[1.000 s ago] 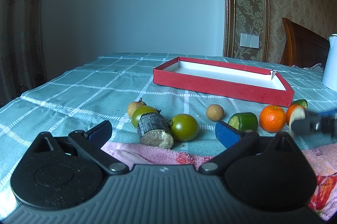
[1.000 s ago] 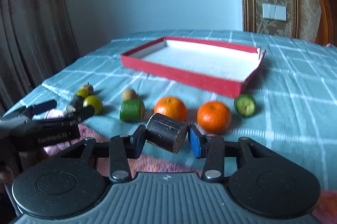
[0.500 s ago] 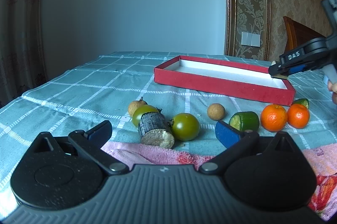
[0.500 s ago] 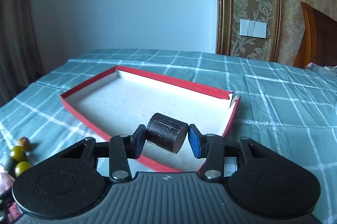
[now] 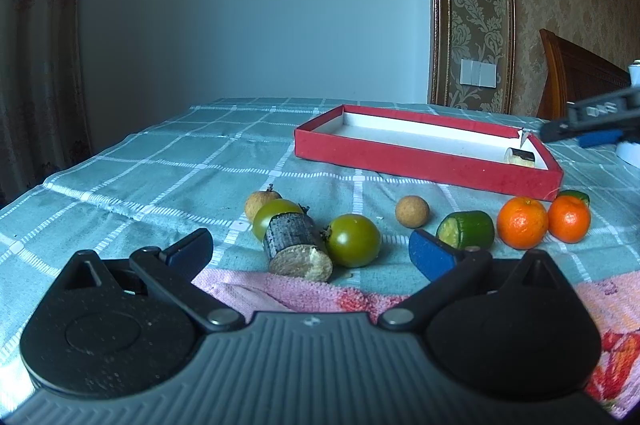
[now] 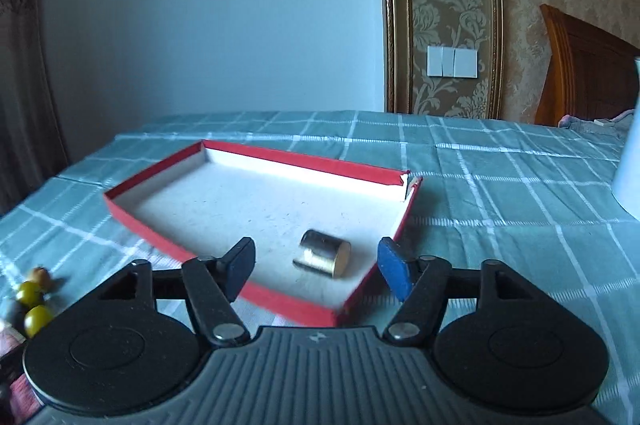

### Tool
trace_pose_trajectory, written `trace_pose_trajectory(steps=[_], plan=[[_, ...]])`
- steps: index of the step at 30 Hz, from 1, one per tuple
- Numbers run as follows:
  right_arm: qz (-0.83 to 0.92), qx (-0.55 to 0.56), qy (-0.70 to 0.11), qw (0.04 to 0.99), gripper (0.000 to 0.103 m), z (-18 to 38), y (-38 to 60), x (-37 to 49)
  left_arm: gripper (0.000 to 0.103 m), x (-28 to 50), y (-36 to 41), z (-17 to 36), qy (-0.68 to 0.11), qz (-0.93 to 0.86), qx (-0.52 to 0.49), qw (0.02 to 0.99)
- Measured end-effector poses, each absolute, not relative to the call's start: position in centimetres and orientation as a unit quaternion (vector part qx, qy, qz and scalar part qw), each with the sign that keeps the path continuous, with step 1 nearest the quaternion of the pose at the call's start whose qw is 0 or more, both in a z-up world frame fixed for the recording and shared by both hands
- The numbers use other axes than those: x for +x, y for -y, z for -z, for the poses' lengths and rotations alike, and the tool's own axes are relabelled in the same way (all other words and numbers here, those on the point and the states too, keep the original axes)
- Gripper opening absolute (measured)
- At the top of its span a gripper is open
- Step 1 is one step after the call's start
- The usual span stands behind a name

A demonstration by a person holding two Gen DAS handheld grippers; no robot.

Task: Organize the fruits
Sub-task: 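Carry the log piece into the red tray and open the right gripper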

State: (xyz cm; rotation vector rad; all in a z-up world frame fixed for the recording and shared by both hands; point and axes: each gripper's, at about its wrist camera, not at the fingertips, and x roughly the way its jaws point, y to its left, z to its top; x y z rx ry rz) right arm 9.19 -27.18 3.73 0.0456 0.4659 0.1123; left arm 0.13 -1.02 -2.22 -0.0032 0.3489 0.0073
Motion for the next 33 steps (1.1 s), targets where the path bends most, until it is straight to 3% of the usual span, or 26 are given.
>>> trace_pose_trajectory(steps=[9, 17, 21, 33], plan=[[-0.064, 0.037, -0.25, 0.965, 0.079, -1.1, 27.4, 1.6, 0.103, 0.1, 1.3, 2.2, -0.176, -0.007, 0.007, 0.984], [-0.041, 0.007, -0.312, 0.949, 0.083, 0.6, 26.0, 3.0, 0.103, 0.7, 1.5, 2.2, -0.196, -0.016, 0.015, 0.98], [-0.031, 0.004, -0.328, 0.944, 0.095, 0.9, 26.0, 3.4, 0.103, 0.9, 1.6, 2.2, -0.207, -0.012, 0.022, 0.978], [-0.037, 0.002, -0.333, 0.942, 0.099, 1.0, 26.0, 3.8, 0.103, 1.7, 1.6, 2.2, -0.24, 0.008, 0.011, 0.971]])
